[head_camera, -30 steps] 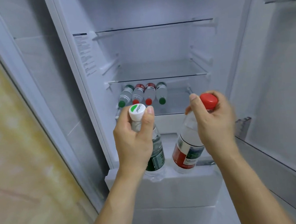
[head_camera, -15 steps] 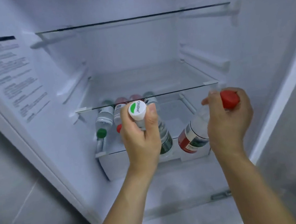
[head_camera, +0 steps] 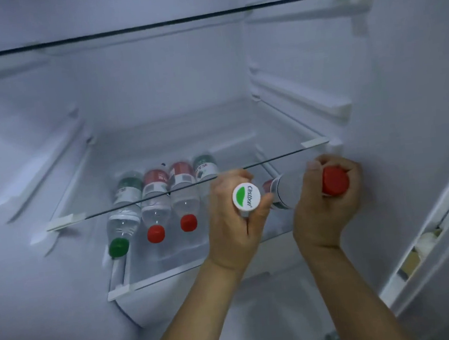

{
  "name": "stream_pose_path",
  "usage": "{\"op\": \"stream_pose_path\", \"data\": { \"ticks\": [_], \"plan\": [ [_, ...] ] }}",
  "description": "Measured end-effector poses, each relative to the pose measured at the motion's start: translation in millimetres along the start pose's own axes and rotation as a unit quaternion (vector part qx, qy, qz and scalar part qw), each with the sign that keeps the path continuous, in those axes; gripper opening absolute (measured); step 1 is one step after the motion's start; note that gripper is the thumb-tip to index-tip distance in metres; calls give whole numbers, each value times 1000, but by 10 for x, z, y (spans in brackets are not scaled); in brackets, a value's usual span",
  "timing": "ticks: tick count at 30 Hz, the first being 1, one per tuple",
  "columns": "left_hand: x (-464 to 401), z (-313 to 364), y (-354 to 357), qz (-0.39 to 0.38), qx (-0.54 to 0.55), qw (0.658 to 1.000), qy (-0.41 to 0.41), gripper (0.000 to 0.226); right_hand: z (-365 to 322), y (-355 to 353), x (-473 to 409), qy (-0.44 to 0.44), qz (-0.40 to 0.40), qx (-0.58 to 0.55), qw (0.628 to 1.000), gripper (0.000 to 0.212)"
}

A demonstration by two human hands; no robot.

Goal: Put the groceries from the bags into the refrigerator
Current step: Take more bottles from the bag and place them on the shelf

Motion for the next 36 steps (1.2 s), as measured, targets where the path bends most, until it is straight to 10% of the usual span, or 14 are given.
{"op": "stream_pose_path", "data": {
  "ticks": [8,17,23,36],
  "plan": [
    [249,-396,299,-154,-131,971,124,36,509,34,136,81,-77,18,994,14],
    [326,-982,381,-211,-323,921,59,47,1286,266,199,192,-211,161,945,22],
    [349,-1148,463,-253,-437,862,41,70,1556,473,91,176,-311,287,889,33],
    [366,-1122,438,-234,-453,859,44,69,1525,538,138,76,-336,298,891,30]
  ]
}}
Point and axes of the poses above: each hand's wrist, its own x-axis away from the middle knuckle, its own y-axis out of the palm, z = x × y, the point moved 7 cm from there along -x, towards the middle knuckle, and after that the axes turned 5 degrees about z, right-handed, at the moved point
